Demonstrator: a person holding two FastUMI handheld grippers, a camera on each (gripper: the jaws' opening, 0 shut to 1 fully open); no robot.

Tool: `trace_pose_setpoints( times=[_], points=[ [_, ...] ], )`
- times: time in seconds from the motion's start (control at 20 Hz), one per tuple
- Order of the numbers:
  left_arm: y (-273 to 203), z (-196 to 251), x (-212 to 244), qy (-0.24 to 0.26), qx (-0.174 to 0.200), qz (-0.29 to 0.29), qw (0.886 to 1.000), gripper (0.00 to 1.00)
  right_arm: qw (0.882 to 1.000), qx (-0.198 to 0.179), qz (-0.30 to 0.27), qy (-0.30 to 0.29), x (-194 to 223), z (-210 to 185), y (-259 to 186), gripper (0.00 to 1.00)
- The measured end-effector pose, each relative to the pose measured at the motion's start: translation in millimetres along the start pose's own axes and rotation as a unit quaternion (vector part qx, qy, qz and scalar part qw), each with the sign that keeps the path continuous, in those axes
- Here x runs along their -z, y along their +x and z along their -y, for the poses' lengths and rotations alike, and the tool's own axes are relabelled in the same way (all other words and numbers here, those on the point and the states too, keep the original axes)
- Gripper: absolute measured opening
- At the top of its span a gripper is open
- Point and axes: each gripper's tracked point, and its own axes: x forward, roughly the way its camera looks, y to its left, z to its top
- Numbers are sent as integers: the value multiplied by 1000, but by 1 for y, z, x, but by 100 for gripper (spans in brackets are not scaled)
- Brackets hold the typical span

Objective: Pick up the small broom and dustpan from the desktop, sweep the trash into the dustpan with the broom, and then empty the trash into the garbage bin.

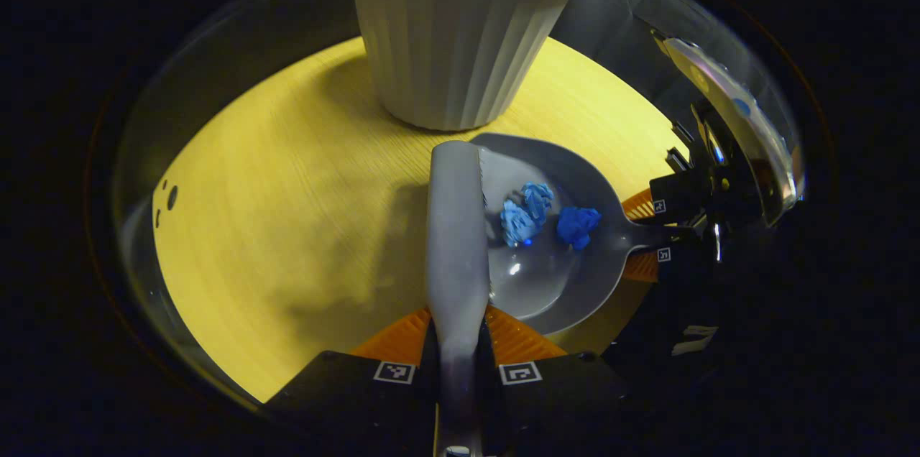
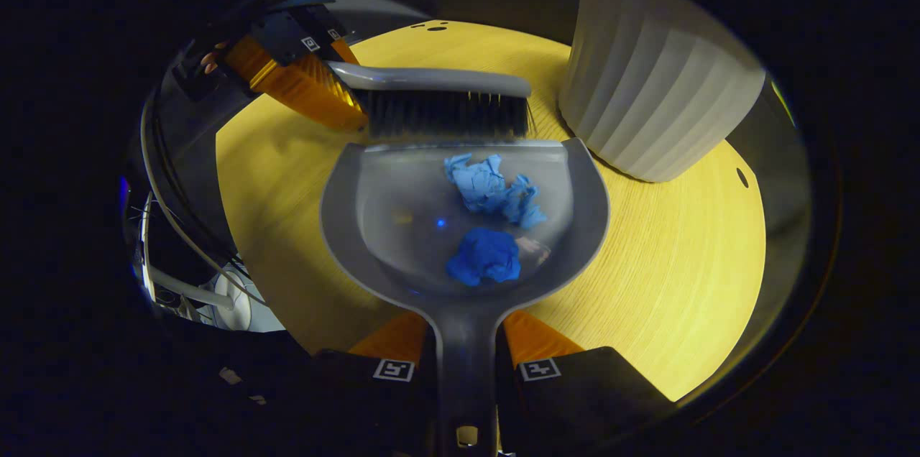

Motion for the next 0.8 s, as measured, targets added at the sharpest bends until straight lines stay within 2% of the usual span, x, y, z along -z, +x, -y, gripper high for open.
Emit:
trace_pose_setpoints(
  times=[0.2, 0.25, 0.4, 0.5, 0.55, 0.8],
  points=[
    [-38, -9, 10, -45, -30, 64, 996, 24, 1000, 21, -1, 10, 0, -4, -23, 38],
    [-45, -15, 15, -62, -39, 83, 994, 28, 1000, 26, -1, 11, 0, -1, -28, 38],
    [-63, -35, 41, -115, -63, 124, 984, 28, 999, 40, 0, 12, 0, 3, -42, 38],
    [-67, -52, 63, -141, -78, 133, 978, 31, 999, 48, -3, 10, -5, 3, -54, 38],
    [-68, -59, 72, -153, -84, 134, 976, 28, 999, 50, -5, 16, -8, 4, -62, 38],
    [-51, -80, 113, -201, -84, 124, 968, 28, 997, 60, -8, 36, -7, 17, -130, 38]
  ],
)
